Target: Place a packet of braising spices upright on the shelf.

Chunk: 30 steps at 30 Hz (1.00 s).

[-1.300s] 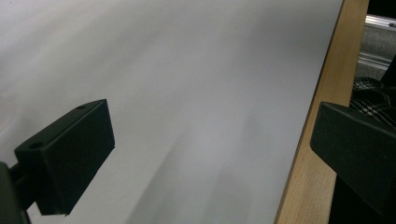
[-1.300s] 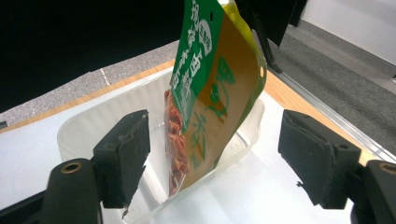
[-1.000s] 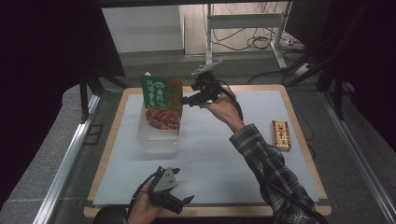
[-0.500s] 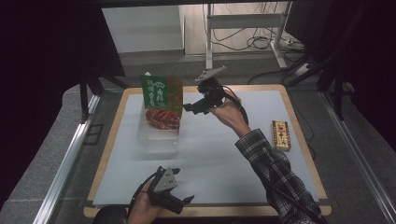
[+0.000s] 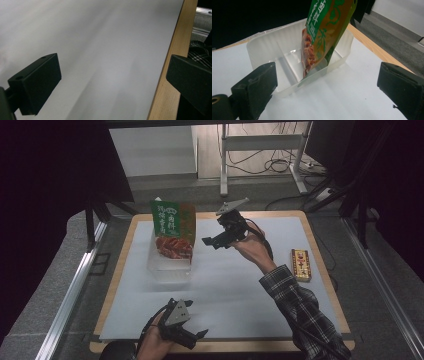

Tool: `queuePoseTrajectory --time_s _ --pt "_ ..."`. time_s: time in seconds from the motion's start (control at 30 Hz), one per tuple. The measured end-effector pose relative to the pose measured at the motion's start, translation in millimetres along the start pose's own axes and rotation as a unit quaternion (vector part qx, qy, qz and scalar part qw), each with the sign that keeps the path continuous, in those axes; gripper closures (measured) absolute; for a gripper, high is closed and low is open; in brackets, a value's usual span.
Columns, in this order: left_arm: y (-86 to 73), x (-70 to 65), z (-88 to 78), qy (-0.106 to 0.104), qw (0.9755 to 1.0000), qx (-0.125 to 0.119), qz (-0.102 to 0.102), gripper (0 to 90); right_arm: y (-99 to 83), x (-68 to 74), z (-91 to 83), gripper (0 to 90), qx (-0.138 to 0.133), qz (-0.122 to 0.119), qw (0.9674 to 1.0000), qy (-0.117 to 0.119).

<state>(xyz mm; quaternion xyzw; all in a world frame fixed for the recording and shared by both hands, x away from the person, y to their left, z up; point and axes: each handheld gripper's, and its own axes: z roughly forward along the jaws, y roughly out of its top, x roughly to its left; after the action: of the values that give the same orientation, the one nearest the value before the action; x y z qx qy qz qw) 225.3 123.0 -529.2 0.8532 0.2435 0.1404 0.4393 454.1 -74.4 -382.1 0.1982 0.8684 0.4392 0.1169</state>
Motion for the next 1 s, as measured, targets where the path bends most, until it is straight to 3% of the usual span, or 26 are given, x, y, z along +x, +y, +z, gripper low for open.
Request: queuePoseTrajectory --time_s 0.27,0.57,0.83,1.0 --pt "-0.1 0.1 0.2 0.000 1.0000 0.000 0.000 0.0 -14.2 0.5 -8.3 1.8 -0.004 0.023 0.9997 0.003" --pt "0.0 0.0 0.4 0.001 1.0000 0.001 0.000 0.0 -32.6 -3.2 -25.6 2.0 -0.007 0.034 0.9994 0.001" --pt "-0.1 0.1 0.7 0.001 1.0000 0.001 0.000 0.0 -52.4 -10.8 -44.5 2.1 -0.004 0.032 0.9993 -0.021" --pt "-0.1 0.1 1.1 0.001 1.0000 0.002 0.001 0.0 -65.4 -16.5 -55.8 3.2 0.004 0.052 0.9981 -0.033"
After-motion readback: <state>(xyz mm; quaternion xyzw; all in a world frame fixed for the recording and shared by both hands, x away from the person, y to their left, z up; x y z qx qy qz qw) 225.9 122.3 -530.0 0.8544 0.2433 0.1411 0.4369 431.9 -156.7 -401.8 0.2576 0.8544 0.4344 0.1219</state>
